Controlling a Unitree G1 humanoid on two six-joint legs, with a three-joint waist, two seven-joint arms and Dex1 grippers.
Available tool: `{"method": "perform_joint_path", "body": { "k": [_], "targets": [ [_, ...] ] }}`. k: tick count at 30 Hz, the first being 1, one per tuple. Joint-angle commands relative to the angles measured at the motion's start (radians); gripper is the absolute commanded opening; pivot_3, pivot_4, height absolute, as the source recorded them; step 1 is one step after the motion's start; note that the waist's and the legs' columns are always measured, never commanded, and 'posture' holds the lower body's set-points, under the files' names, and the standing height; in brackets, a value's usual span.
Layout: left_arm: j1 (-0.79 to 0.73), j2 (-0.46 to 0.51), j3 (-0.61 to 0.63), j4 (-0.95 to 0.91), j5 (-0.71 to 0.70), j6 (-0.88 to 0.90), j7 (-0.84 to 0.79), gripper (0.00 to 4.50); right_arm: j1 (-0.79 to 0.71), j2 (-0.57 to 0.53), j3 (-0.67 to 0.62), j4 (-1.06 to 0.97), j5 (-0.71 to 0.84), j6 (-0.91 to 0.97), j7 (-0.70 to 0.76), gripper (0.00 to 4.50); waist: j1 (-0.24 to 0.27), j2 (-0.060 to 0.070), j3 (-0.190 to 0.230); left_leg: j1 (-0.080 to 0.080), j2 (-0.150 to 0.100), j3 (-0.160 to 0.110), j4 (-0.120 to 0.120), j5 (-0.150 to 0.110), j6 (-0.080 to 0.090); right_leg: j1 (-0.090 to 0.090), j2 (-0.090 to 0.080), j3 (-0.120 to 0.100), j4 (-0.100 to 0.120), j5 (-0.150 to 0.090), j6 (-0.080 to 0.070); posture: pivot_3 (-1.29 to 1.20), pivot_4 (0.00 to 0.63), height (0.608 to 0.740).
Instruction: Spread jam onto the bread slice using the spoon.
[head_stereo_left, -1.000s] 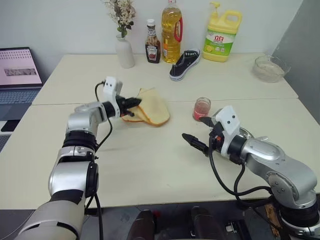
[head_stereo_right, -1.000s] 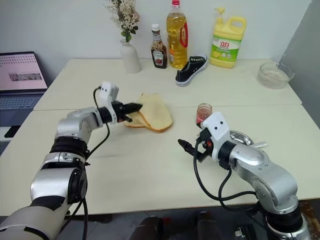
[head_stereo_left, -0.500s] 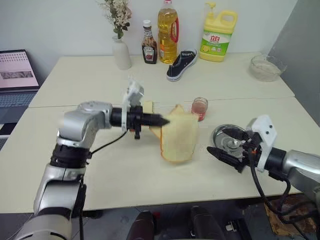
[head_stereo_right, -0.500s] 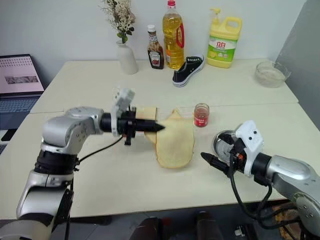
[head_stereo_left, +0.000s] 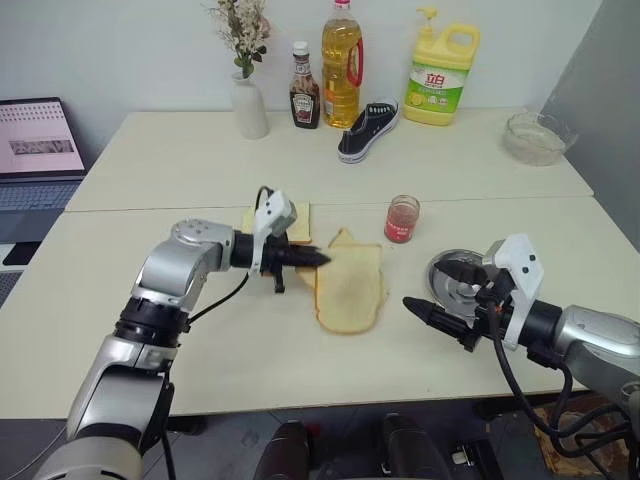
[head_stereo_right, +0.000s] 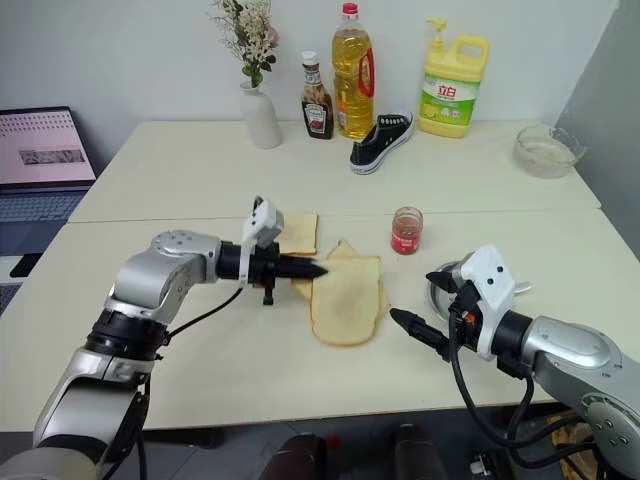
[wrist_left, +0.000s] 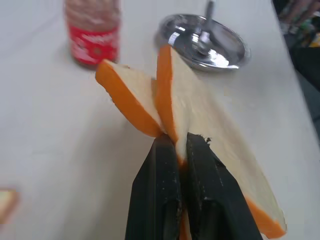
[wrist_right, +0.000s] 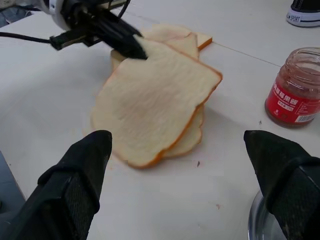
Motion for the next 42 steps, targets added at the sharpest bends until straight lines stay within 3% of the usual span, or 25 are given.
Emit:
{"method": "perform_joint_path", "body": {
  "k": [1,7,20,34,37,42],
  "targets": [
    [-0.048,0.025,0.082,0.062,0.016,-0.038,0.062,0.01,-0.013,-0.009,-0.003,-0.01,0.014,-0.028,-0.007,4.5,-0.002,0.0,0.0,0.0,0.0,0.0,0.0,0.0,0.0,0.0,0.0,0.0,0.0,0.0,0.0,0.0,0.15,0.74],
    [-0.091,0.014,0.129,0.301,0.119,-0.165,0.267,0.01,-0.023,-0.01,0.012,0.002,0.017,-0.037,-0.014,4.5,-0.002,0.0,0.0,0.001,0.0,0.001,0.0,0.0,0.0,0.0,0.002,0.001,0.0,0.0,0.0,0.0,0.15,0.74],
    [-0.183,-0.025,0.153,0.705,0.22,-0.405,0.436,0.01,-0.062,-0.011,0.048,0.028,0.015,-0.042,-0.026,4.5,-0.002,0.0,0.0,-0.001,0.0,0.0,0.0,0.0,0.0,-0.001,0.001,0.0,0.0,0.0,0.0,0.0,0.15,0.74],
    [-0.227,0.027,0.239,0.737,0.199,-0.4,0.4,4.06,-0.055,-0.001,0.058,0.021,0.017,-0.048,-0.051,4.5,-0.003,0.0,0.0,-0.001,0.0,-0.001,0.0,0.0,0.0,-0.001,0.001,-0.001,0.0,0.0,0.0,0.0,0.15,0.74],
    [-0.181,0.038,0.286,0.621,0.137,-0.327,0.368,4.06,-0.058,0.003,0.068,0.026,0.012,-0.053,-0.053,4.5,-0.003,0.0,0.0,-0.001,0.0,-0.001,0.0,0.0,0.0,-0.001,0.001,-0.001,0.0,0.0,0.0,0.0,0.15,0.74],
    [0.051,0.07,0.347,0.2,-0.058,0.033,0.247,4.06,-0.055,0.006,0.086,0.034,0.006,-0.069,-0.05,4.5,-0.008,0.0,0.0,-0.001,0.002,-0.001,0.0,0.0,0.0,-0.001,0.0,0.0,0.001,0.0,0.0,0.0,0.15,0.74]
  ]
}}
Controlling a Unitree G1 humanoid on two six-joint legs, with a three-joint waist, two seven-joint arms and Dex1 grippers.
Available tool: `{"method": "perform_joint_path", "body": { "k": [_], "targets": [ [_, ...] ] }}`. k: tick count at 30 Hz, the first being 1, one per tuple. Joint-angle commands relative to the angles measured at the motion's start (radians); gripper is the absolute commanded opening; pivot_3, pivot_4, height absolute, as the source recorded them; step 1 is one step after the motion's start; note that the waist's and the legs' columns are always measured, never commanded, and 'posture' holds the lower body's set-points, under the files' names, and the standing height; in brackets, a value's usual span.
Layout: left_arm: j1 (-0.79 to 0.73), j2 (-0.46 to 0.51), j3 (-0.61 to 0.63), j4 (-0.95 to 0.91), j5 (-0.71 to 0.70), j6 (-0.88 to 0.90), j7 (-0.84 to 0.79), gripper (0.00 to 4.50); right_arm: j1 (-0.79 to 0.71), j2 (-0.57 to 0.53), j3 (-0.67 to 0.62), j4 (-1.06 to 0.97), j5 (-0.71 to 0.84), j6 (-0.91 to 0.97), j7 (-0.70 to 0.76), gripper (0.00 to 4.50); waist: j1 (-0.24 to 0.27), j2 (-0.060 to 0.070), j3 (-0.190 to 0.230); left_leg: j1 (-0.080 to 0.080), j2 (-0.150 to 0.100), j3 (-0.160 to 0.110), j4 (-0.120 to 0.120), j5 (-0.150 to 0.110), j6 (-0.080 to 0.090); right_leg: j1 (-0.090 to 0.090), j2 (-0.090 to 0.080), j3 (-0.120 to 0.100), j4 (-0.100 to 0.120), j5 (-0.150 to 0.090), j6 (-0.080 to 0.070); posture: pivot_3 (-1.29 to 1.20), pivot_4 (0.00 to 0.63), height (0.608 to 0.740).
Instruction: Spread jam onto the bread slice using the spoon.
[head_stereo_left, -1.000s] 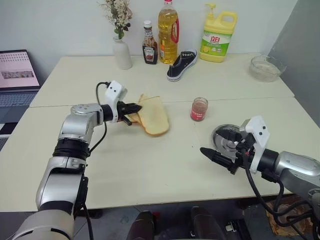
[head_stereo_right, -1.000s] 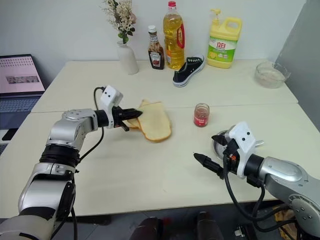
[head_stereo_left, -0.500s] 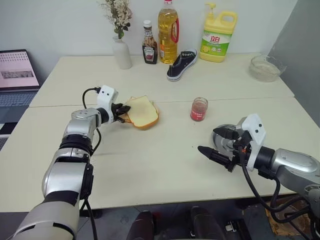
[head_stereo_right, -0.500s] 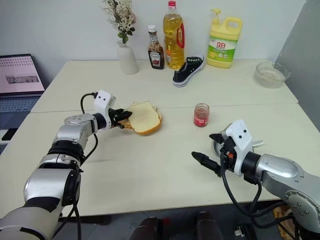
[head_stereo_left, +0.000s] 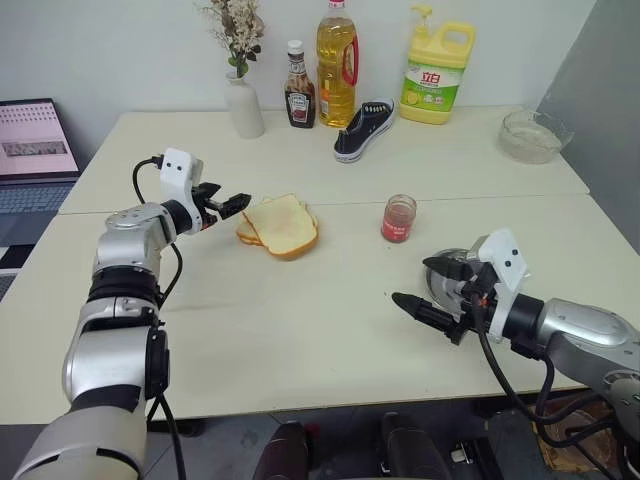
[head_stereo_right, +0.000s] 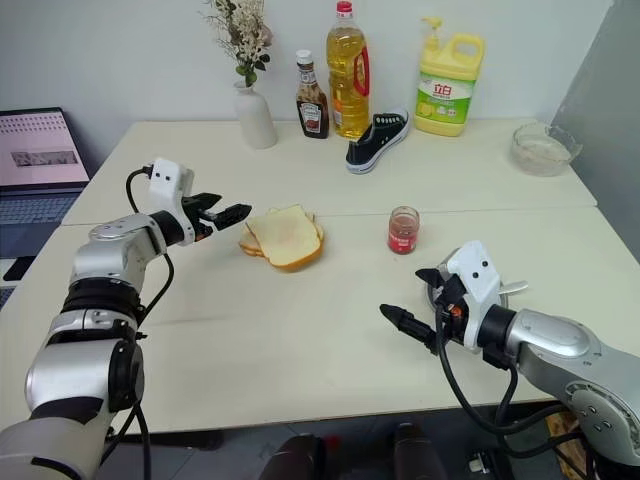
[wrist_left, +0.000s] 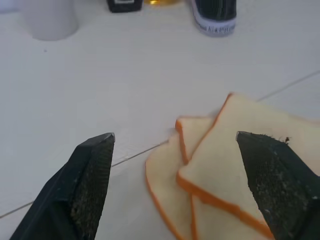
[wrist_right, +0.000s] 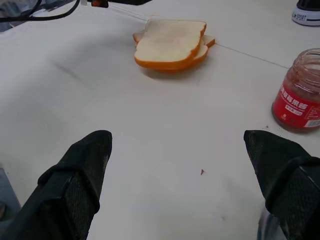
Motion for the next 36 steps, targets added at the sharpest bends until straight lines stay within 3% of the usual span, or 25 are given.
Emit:
{"method": "perform_joint_path", "body": {
  "k": [1,4,9,17,24,27,36],
  "targets": [
    [0.155,0.037,0.057,-0.317,-0.174,0.295,-0.069,4.06,0.001,0.0,0.0,-0.012,-0.005,-0.033,0.005,4.5,-0.004,0.0,0.0,0.0,0.001,0.0,0.0,0.0,0.0,0.0,0.0,0.001,0.001,0.0,0.0,0.0,0.15,0.74],
    [0.3,0.029,0.098,-0.51,-0.282,0.488,-0.038,4.06,0.002,0.003,0.011,-0.007,-0.009,-0.042,0.008,4.5,-0.002,0.0,0.0,0.0,0.002,-0.001,0.0,0.0,0.0,0.0,-0.001,0.0,0.001,0.0,0.0,0.0,0.15,0.74],
    [0.384,-0.09,0.143,-0.578,-0.332,0.555,0.106,4.06,-0.01,0.007,0.036,0.007,-0.019,-0.058,0.016,4.5,0.015,0.0,0.0,0.001,0.001,-0.002,0.001,0.0,0.0,0.001,-0.003,-0.002,0.0,0.0,0.0,0.0,0.15,0.74],
    [0.332,-0.239,0.2,-0.465,-0.375,0.513,0.216,4.06,-0.028,0.006,0.044,0.018,-0.025,-0.061,0.018,4.5,0.018,0.0,0.0,0.001,-0.001,-0.001,0.001,0.0,0.0,0.002,-0.004,-0.002,-0.001,0.0,0.0,0.0,0.15,0.74],
    [0.271,-0.267,0.182,-0.346,-0.367,0.453,0.211,4.06,-0.029,0.008,0.035,0.008,-0.024,-0.053,0.001,4.5,0.016,-0.001,0.0,0.001,-0.002,-0.001,0.001,0.0,0.0,0.002,-0.004,-0.002,-0.001,0.0,0.0,0.0,0.15,0.74],
    [0.262,-0.272,0.174,-0.338,-0.367,0.436,0.206,3.5,-0.027,0.007,0.031,0.003,-0.02,-0.051,-0.008,4.5,0.016,0.0,0.0,0.001,-0.002,-0.001,0.001,0.0,0.0,0.002,-0.004,-0.001,-0.001,0.0,0.0,0.0,0.15,0.74],
    [0.28,-0.263,0.172,-0.387,-0.388,0.461,0.198,0.69,-0.022,0.007,0.027,-0.003,-0.013,-0.05,-0.02,4.5,0.015,0.0,0.0,0.001,-0.002,-0.001,0.001,0.0,0.0,0.002,-0.004,-0.002,-0.001,0.0,0.0,0.0,0.15,0.74]
  ]
}}
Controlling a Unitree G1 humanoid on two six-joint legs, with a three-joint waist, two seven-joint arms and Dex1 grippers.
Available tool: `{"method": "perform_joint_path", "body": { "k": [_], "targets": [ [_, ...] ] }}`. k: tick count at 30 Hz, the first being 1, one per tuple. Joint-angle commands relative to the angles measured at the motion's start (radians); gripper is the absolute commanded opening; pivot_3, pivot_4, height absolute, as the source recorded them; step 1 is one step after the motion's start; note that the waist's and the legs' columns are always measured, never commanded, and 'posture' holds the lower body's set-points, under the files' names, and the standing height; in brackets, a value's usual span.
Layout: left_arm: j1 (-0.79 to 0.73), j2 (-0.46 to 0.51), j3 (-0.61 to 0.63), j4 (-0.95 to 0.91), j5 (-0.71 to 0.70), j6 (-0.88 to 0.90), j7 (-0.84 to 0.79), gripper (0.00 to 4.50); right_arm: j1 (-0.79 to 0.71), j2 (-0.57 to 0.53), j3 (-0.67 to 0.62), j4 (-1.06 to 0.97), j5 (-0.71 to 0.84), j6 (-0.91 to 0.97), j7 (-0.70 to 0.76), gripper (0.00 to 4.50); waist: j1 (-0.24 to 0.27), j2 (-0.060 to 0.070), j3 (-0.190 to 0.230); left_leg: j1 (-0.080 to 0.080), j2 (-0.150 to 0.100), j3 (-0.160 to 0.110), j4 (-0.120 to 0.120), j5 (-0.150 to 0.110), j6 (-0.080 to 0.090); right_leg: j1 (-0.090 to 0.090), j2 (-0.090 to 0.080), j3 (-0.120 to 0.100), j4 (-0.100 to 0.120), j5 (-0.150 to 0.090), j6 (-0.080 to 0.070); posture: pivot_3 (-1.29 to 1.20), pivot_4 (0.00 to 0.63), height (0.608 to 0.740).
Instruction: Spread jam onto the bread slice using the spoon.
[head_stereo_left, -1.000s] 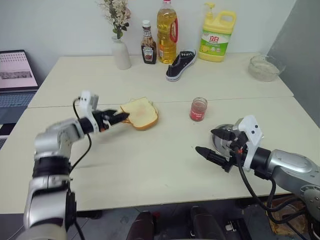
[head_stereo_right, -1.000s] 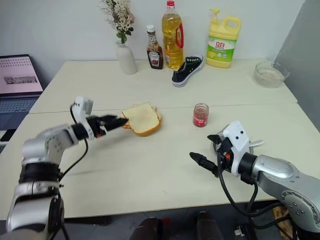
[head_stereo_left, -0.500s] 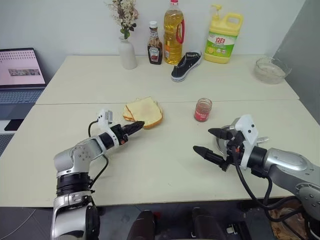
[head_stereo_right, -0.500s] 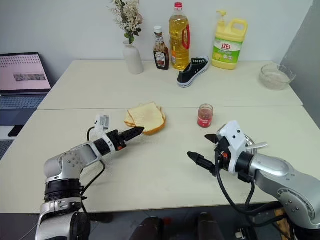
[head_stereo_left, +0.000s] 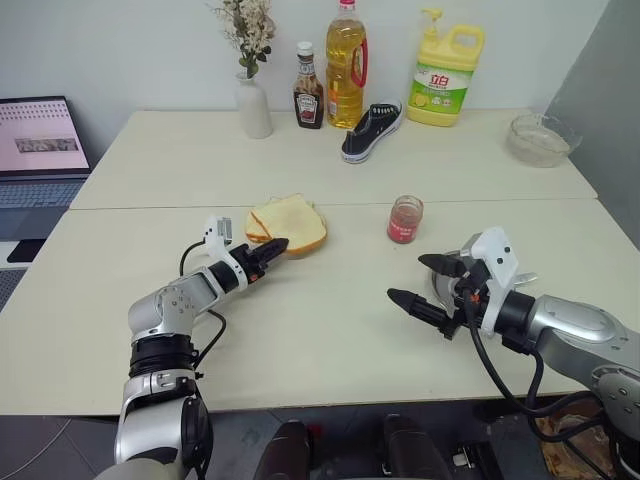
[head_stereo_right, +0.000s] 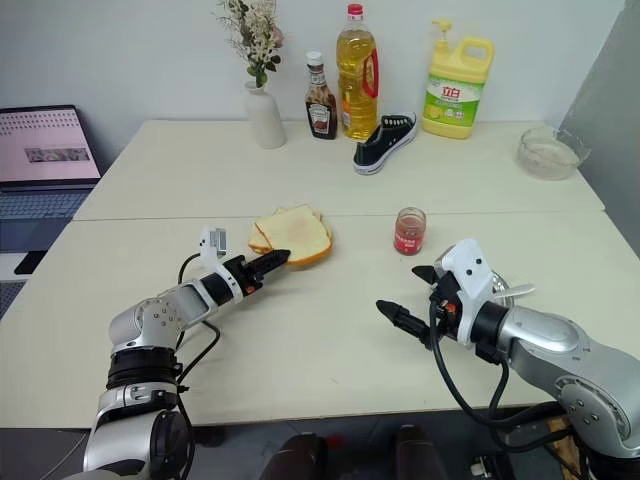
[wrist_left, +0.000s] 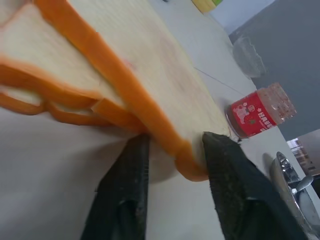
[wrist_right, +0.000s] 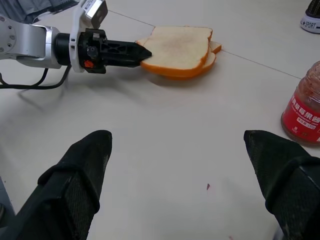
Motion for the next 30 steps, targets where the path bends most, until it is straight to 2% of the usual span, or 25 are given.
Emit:
{"method": "perform_joint_path", "body": {
  "k": [1,2,3,8,11,15,17,19,22,23,26,30],
  "targets": [
    [0.003,0.012,-0.002,-0.057,-0.023,0.007,-0.018,0.39,-0.006,-0.001,-0.023,-0.032,0.018,-0.009,-0.006,4.5,0.0,0.0,0.0,0.0,0.0,0.0,0.0,0.0,0.0,0.0,0.0,0.0,0.0,0.0,0.0,0.0,0.15,0.74],
    [0.005,0.012,-0.001,-0.06,-0.024,0.009,-0.017,0.11,-0.006,0.0,-0.022,-0.03,0.018,-0.01,-0.007,4.5,0.0,0.0,0.0,0.0,0.0,0.0,0.0,0.0,0.0,0.0,0.0,0.0,0.0,0.0,0.0,0.0,0.15,0.74],
    [0.006,0.011,0.0,-0.063,-0.024,0.01,-0.015,0.05,-0.007,-0.001,-0.021,-0.029,0.018,-0.01,-0.007,4.5,0.0,0.0,0.0,0.0,0.0,0.0,0.0,0.0,0.0,0.0,0.0,0.0,0.0,0.0,0.0,0.0,0.15,0.74],
    [0.01,0.009,0.005,-0.079,-0.028,0.018,-0.004,0.05,-0.01,0.0,-0.019,-0.027,0.018,-0.011,-0.007,4.5,-0.001,0.0,0.0,0.0,0.0,0.0,0.0,0.0,0.0,0.0,0.0,0.0,0.0,0.0,0.0,0.0,0.15,0.74],
    [0.026,0.011,0.0,-0.14,-0.066,0.096,0.001,0.05,-0.01,0.0,-0.018,-0.027,0.018,-0.011,-0.007,4.5,-0.003,0.0,0.0,0.0,0.0,0.0,0.0,0.0,0.0,0.0,0.0,0.0,0.0,0.0,0.0,0.0,0.15,0.74],
    [0.108,0.032,-0.034,-0.329,-0.204,0.307,-0.046,0.05,-0.007,-0.001,-0.019,-0.027,0.017,-0.011,-0.007,4.5,-0.009,0.0,0.0,0.0,0.001,0.0,-0.001,0.0,0.0,0.0,0.0,0.0,-0.001,0.0,0.0,0.0,0.15,0.74],
    [0.166,0.067,-0.081,-0.43,-0.253,0.384,-0.086,0.05,-0.005,-0.001,-0.02,-0.028,0.018,-0.011,-0.008,4.5,-0.011,0.0,0.0,0.0,0.001,0.0,-0.001,0.0,0.0,0.0,0.0,0.001,-0.001,0.0,0.0,0.0,0.15,0.74],
    [0.248,0.15,-0.172,-0.543,-0.271,0.431,-0.153,0.05,0.002,-0.003,-0.022,-0.031,0.019,-0.011,-0.005,4.5,-0.012,0.0,0.0,0.0,0.001,0.0,-0.001,0.0,0.0,0.0,0.0,0.001,-0.001,0.0,0.0,0.0,0.15,0.74],
    [0.323,0.327,-0.369,-0.613,-0.168,0.358,-0.278,0.05,0.012,-0.006,-0.023,-0.033,0.019,-0.012,-0.002,4.5,-0.013,0.001,0.0,0.002,0.001,0.002,-0.003,0.0,0.0,0.0,0.001,0.002,-0.001,-0.001,-0.001,0.0,0.15,0.74],
    [0.316,0.351,-0.408,-0.585,-0.128,0.321,-0.289,0.05,0.013,-0.005,-0.021,-0.032,0.018,-0.012,-0.002,4.5,-0.012,0.001,0.0,0.002,0.001,0.002,-0.003,0.0,0.0,0.0,0.001,0.002,-0.001,-0.001,-0.002,0.0,0.15,0.74],
    [0.274,0.358,-0.455,-0.505,-0.064,0.246,-0.298,0.05,0.018,-0.005,-0.02,-0.034,0.017,-0.014,-0.003,4.5,-0.005,0.001,0.0,0.004,0.001,0.002,-0.003,0.0,0.0,0.001,0.001,0.002,0.0,-0.005,0.0,0.0,0.15,0.74],
    [0.225,0.317,-0.461,-0.457,-0.021,0.205,-0.265,0.05,0.024,-0.004,-0.025,-0.039,0.019,-0.013,-0.007,4.5,-0.002,0.001,0.0,0.003,0.001,0.003,-0.002,0.0,0.0,0.001,-0.001,0.002,-0.001,-0.008,-0.003,0.0,0.15,0.74]
  ]
}}
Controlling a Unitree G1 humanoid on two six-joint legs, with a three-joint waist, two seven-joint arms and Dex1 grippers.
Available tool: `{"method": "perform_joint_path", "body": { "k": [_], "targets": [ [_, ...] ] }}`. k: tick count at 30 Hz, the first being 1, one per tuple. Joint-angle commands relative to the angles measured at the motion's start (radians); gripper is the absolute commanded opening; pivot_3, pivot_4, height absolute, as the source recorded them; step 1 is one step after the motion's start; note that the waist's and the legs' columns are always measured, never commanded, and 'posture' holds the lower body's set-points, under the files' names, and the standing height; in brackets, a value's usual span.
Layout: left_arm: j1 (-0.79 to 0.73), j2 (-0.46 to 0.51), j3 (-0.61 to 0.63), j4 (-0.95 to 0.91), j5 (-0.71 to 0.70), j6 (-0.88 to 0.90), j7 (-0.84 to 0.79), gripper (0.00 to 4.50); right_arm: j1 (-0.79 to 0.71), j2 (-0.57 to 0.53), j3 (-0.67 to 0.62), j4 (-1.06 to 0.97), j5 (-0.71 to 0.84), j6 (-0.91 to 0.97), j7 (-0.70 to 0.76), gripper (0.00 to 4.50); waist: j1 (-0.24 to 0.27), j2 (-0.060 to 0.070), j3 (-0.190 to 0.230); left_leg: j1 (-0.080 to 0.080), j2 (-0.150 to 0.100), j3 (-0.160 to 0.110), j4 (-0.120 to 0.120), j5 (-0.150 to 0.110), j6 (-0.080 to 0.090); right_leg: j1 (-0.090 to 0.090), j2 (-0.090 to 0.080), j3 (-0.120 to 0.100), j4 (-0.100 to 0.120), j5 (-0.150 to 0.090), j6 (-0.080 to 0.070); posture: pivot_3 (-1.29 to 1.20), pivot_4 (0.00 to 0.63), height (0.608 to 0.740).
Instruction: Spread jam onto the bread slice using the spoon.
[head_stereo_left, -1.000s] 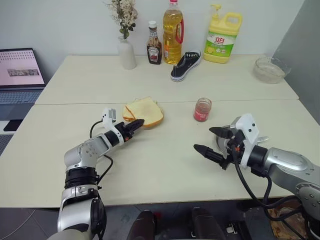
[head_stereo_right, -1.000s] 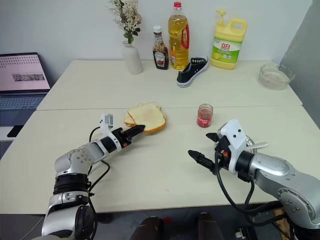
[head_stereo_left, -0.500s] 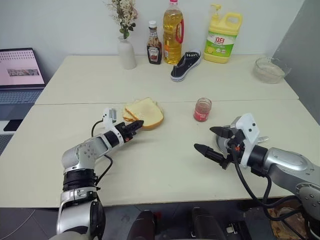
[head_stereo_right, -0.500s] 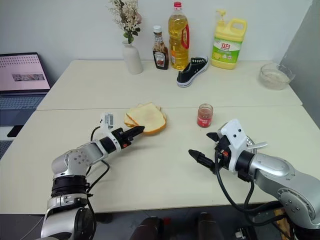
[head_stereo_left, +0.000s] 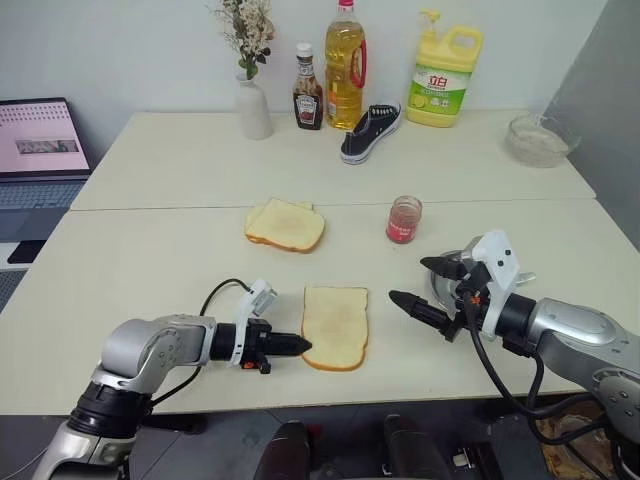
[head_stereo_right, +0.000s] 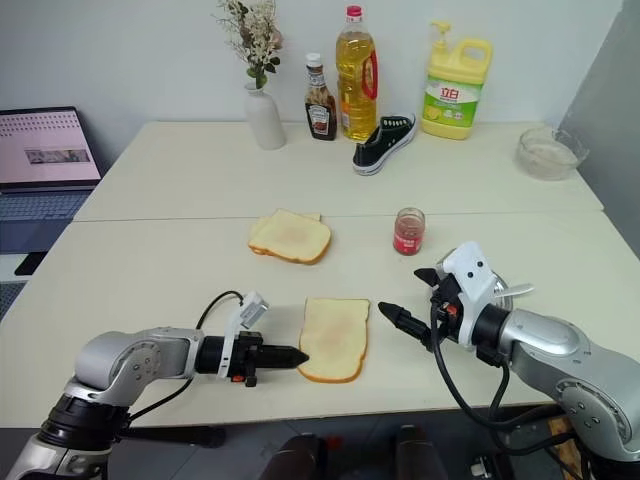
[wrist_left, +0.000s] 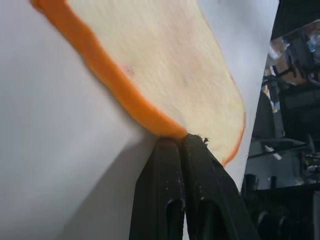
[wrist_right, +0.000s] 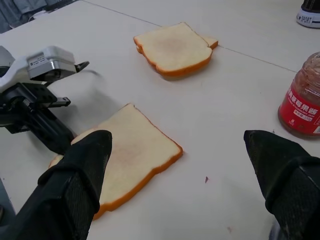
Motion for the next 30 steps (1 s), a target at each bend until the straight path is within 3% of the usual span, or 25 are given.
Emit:
{"method": "perform_joint_path", "body": {
  "k": [1,7,14,17,26,30],
  "targets": [
    [-0.039,-0.038,0.004,0.042,0.055,-0.062,0.042,0.05,0.001,-0.001,-0.022,-0.037,0.018,-0.013,-0.001,4.5,0.0,0.0,0.0,0.0,0.0,0.0,0.0,0.0,0.0,0.0,0.0,0.0,0.0,0.001,0.001,0.0,0.15,0.74],
    [-0.069,-0.102,0.019,0.081,0.075,-0.08,0.07,0.05,0.006,-0.002,-0.023,-0.039,0.017,-0.013,-0.003,4.5,0.001,0.0,0.0,0.0,0.0,0.0,0.0,0.0,0.0,0.0,0.0,0.0,0.0,0.003,0.005,0.0,0.15,0.74],
    [-0.016,-0.061,0.036,0.024,0.07,-0.086,0.049,0.05,0.02,-0.013,-0.037,-0.041,0.019,-0.014,0.004,4.5,-0.003,0.0,0.0,0.0,0.0,0.0,0.0,0.0,0.0,0.0,0.0,0.0,0.0,0.003,0.005,0.0,0.15,0.74],
    [0.007,-0.044,0.063,-0.009,0.05,-0.062,0.06,0.65,0.03,-0.017,-0.044,-0.044,0.023,-0.015,0.004,4.5,-0.007,0.0,0.0,0.0,0.001,0.0,-0.001,0.0,0.0,0.0,0.0,0.0,0.0,0.003,0.005,0.0,0.15,0.74],
    [0.064,-0.032,0.099,-0.043,0.034,-0.055,0.081,3.31,0.05,-0.017,-0.051,-0.043,0.023,-0.018,0.0,4.5,-0.009,0.0,0.0,0.0,0.001,0.0,-0.001,0.0,0.0,-0.001,0.0,0.0,0.0,0.003,0.005,0.0,0.15,0.74],
    [0.061,0.017,0.16,-0.027,0.028,-0.051,0.084,4.44,0.123,-0.017,-0.145,-0.049,0.031,-0.014,-0.031,4.5,-0.009,0.0,0.0,0.001,0.001,0.0,-0.001,0.0,0.0,0.0,0.0,0.0,0.0,0.003,0.005,0.0,0.15,0.74]
  ]
}}
